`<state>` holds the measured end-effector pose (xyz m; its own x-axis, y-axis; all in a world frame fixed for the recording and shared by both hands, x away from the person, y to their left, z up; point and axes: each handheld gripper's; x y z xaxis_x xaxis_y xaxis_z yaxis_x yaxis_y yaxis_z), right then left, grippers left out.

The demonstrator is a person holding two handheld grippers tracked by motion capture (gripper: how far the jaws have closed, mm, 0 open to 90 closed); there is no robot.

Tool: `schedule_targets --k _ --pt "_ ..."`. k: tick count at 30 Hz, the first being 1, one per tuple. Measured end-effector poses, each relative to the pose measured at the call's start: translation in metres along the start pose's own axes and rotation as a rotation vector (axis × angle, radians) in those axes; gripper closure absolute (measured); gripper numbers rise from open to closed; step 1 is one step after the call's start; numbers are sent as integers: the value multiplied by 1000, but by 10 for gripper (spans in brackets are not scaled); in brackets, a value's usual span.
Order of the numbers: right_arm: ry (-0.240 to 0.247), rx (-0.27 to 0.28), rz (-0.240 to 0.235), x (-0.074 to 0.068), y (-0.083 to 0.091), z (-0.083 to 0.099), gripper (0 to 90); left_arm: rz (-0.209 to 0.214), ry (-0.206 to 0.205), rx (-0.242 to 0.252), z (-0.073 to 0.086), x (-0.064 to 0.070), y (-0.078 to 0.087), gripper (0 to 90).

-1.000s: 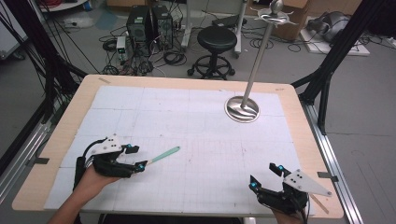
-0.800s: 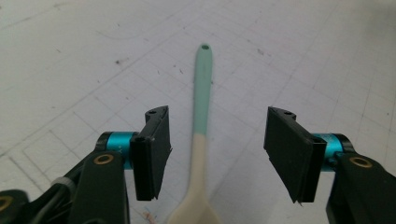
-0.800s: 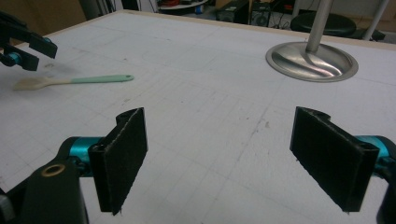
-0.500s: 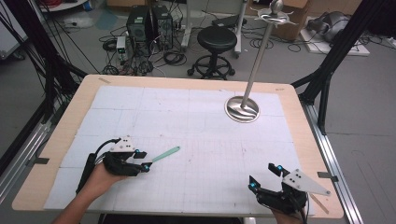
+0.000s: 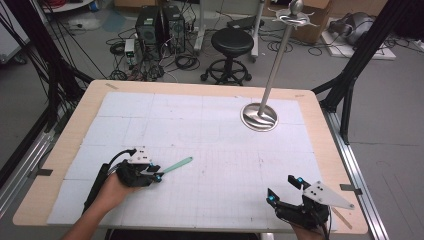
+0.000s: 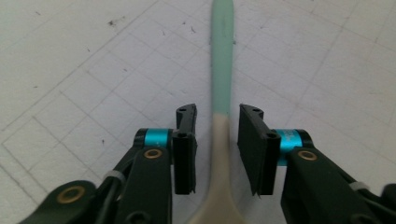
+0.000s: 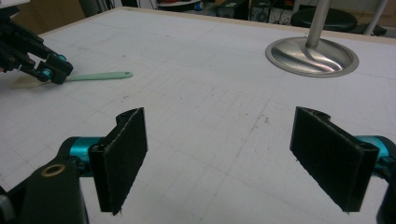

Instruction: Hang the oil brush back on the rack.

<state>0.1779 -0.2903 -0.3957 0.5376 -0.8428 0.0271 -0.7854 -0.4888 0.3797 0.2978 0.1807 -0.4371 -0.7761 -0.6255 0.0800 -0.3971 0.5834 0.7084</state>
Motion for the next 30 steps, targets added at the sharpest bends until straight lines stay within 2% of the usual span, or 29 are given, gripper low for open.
schedule_targets --k 2,6,8,11,13,15,20,24,25,26,27,30 --pt "-3 2 -1 0 0 0 181 1 -3 -4 0 1 0 762" --pt "4 3 -5 -1 0 0 181 2 -4 -7 -1 1 0 811" --pt "-2 0 -9 -1 0 0 181 1 5 -5 -1 1 -1 814" --pt "17 -7 -7 -1 -1 0 181 1 10 -10 -1 1 0 816" --pt "32 -12 -15 -1 -2 0 181 8 22 -7 -1 0 0 818" --pt "26 -24 -29 -2 -3 0 181 12 32 -6 -1 -1 0 819" --pt "36 -10 -31 -1 -3 0 181 12 56 3 0 -1 2 822" --pt "13 -5 -36 1 -3 1 181 22 76 35 -1 -2 7 822" --pt "6 -4 -39 1 -4 1 181 33 93 66 -1 -3 13 822" --pt "6 -4 -39 1 -4 1 181 33 93 66 -1 -3 13 822" --pt "4 -3 -43 1 -5 1 181 43 109 90 -1 -4 18 822" --pt "1 -5 -51 0 -7 0 181 64 123 135 -2 -3 25 822"
Point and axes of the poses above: each handheld gripper's, and its own axes: y roughly backward along the jaws, z roughly out of its underside, x roughly to its right, and after that the axes turned 6 degrees about y, right-handed
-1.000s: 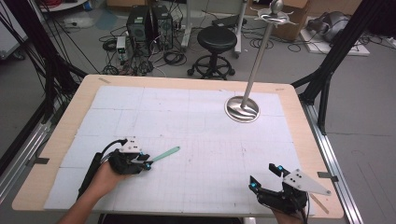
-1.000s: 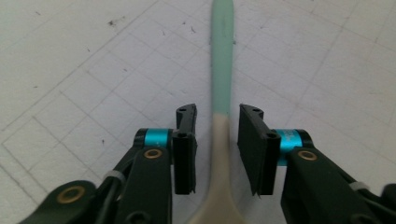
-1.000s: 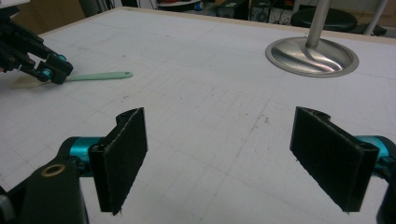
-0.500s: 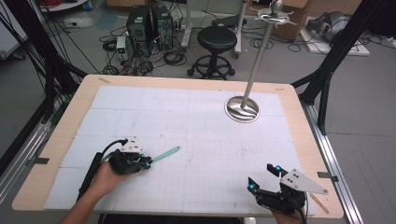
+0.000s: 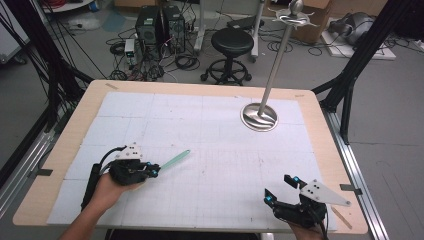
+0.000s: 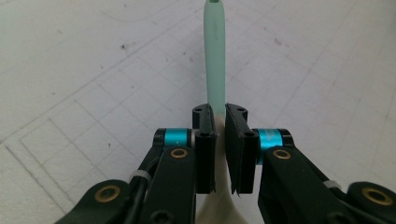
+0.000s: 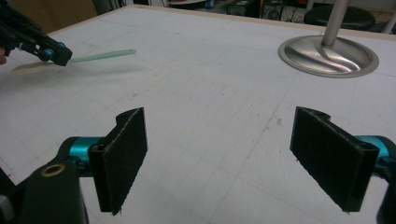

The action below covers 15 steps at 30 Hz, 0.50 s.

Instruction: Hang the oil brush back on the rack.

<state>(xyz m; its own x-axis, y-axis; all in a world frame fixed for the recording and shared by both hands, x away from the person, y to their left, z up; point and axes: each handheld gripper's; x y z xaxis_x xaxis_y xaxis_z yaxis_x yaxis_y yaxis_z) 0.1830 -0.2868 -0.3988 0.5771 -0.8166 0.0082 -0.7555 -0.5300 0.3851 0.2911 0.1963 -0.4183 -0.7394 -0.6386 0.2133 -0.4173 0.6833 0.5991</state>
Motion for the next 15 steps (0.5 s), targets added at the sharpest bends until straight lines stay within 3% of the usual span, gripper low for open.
schedule_targets --k 4,9,12,14,15 --pt "-1 7 -18 -2 -3 -2 180 29 18 55 -2 3 7 822" --pt "-48 81 -150 -5 -12 -8 168 89 24 142 -3 10 19 822" --pt "-37 111 -211 -10 -19 -12 168 118 32 202 -3 13 26 821" --pt "-28 104 -235 -14 -24 -16 169 125 32 213 -4 14 27 821" --pt "-15 102 -244 -17 -28 -18 172 155 32 259 -4 18 32 821"
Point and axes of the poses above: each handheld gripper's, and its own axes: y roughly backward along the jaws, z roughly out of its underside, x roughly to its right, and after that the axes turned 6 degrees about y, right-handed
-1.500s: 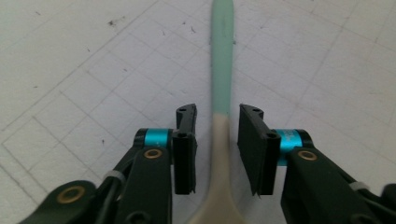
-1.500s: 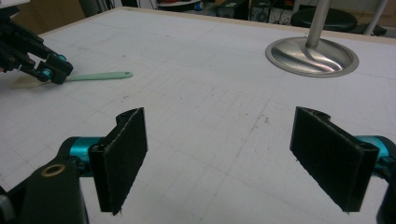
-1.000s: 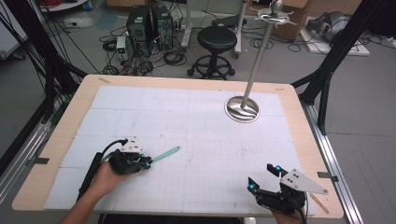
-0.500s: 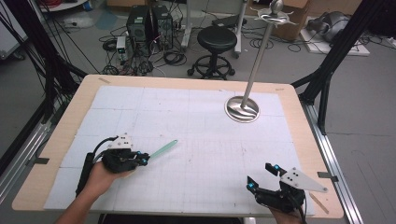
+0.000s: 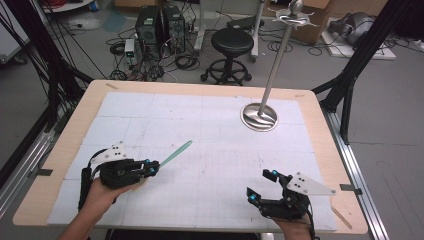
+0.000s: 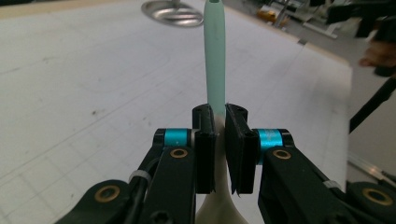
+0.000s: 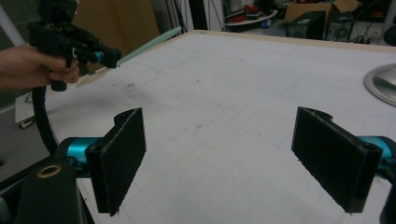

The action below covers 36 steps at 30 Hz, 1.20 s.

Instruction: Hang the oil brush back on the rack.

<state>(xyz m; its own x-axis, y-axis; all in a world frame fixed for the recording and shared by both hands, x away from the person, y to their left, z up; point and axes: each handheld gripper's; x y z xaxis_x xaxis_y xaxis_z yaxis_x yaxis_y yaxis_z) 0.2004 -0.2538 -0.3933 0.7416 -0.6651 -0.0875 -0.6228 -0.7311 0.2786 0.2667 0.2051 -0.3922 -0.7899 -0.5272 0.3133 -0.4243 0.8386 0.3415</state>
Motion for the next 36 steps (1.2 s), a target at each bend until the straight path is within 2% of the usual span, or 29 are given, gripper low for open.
schedule_targets --k 2,5,12,13,14,15,18,19,20,25,36 --pt "3 1 -42 -1 -8 -3 193 26 5 38 -1 5 3 821" --pt "14 5 -89 -5 -20 -10 209 55 -5 69 -1 12 6 821" --pt "38 66 -209 -16 -52 -29 294 98 -47 90 -4 30 7 820" --pt "38 66 -209 -16 -52 -29 294 98 -47 90 -4 30 7 820" --pt "32 77 -236 -18 -62 -34 316 115 -61 94 -5 36 7 820" --pt "33 81 -251 -20 -66 -36 334 115 -61 94 -5 36 7 820" --pt "50 83 -285 -26 -78 -41 374 149 -76 104 -7 46 4 820" --pt "50 83 -285 -26 -78 -41 374 149 -76 104 -7 46 4 820" --pt "62 82 -308 -30 -84 -45 406 156 -82 105 -7 48 3 820" --pt "49 102 -343 -35 -89 -53 453 165 -96 98 -5 55 -3 820" --pt "59 90 -357 -44 -97 -71 507 154 -99 78 -4 60 -11 819"
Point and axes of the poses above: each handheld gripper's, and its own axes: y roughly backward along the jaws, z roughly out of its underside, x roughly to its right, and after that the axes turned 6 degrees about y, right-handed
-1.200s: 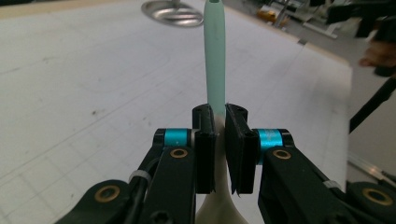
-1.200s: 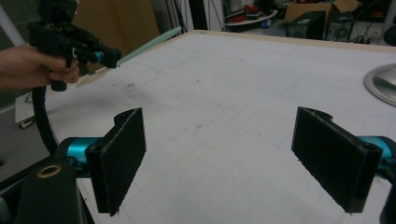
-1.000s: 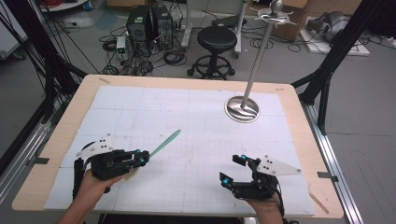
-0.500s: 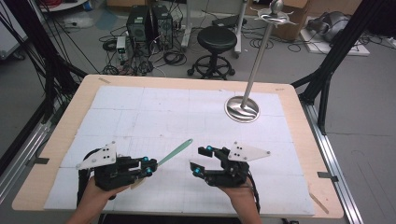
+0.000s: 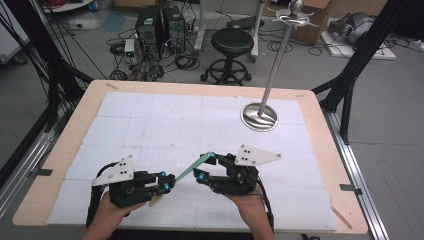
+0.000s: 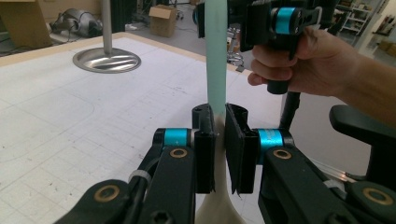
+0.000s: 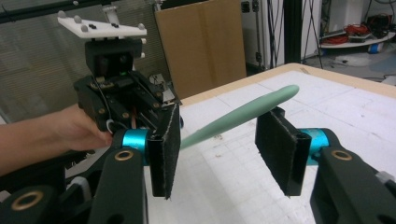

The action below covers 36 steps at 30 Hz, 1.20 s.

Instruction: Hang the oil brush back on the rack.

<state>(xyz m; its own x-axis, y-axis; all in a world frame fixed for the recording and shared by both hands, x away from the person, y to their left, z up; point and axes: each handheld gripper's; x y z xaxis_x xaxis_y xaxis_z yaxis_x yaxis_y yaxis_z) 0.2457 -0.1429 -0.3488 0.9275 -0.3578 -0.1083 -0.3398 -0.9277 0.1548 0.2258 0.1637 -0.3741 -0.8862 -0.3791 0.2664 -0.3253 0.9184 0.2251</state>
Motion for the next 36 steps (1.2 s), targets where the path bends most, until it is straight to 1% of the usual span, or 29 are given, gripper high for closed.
schedule_targets --k 3,6,7,11,12,14,16,20,22,23,24,25,27,28,29,30,31,33,34,35,36 --pt "0 4 -1 0 -2 -3 523 -5 2 -1 0 1 -1 819" --pt "-20 12 -3 -2 -4 -9 576 -11 -1 0 0 3 -1 819" --pt "-30 7 2 -3 -4 -10 595 -11 -2 2 0 4 -1 818" --pt "-22 -7 34 -6 -5 -15 639 -14 -2 -4 0 4 -2 818" --pt "-24 -7 36 -7 -6 -16 669 -15 -2 -4 0 4 -3 818" --pt "-20 -19 42 -9 -7 -18 694 -18 -5 -12 1 5 -4 818" --pt "-34 -26 37 -10 -8 -19 723 -17 -9 -19 2 6 -6 818" --pt "-62 -27 -10 -11 -11 -22 789 -6 -14 -34 2 6 -8 818" --pt "-67 -27 -48 -14 -12 -24 826 16 -17 -42 2 7 -9 823" --pt "-60 -27 -60 -15 -13 -25 831 26 -20 -42 3 7 -10 826" --pt "-60 -27 -60 -15 -13 -25 831 26 -20 -42 3 7 -10 827" --pt "-56 -22 -89 -16 -13 -27 834 59 -22 -38 2 9 -9 828" --pt "-54 -14 -117 -16 -12 -27 835 90 -15 -34 2 8 -7 811" --pt "-51 -7 -128 -16 -11 -28 835 103 -4 -33 2 8 -6 737" --pt "-42 -2 -142 -15 -10 -28 836 103 -4 -33 2 8 -6 693" --pt "-44 8 -164 -14 -9 -29 835 132 -3 -32 2 8 -5 666" --pt "-44 18 -188 -13 -9 -29 836 147 -8 -32 1 8 -5 652" --pt "-31 40 -242 -12 -9 -30 836 170 -19 -39 1 10 -7 638" --pt "-24 51 -268 -11 -9 -31 836 179 -18 -41 1 11 -8 639" --pt "-24 51 -268 -11 -9 -31 836 179 -18 -41 1 11 -8 643" --pt "-9 66 -307 -11 -10 -32 835 192 -27 -48 1 13 -11 661"
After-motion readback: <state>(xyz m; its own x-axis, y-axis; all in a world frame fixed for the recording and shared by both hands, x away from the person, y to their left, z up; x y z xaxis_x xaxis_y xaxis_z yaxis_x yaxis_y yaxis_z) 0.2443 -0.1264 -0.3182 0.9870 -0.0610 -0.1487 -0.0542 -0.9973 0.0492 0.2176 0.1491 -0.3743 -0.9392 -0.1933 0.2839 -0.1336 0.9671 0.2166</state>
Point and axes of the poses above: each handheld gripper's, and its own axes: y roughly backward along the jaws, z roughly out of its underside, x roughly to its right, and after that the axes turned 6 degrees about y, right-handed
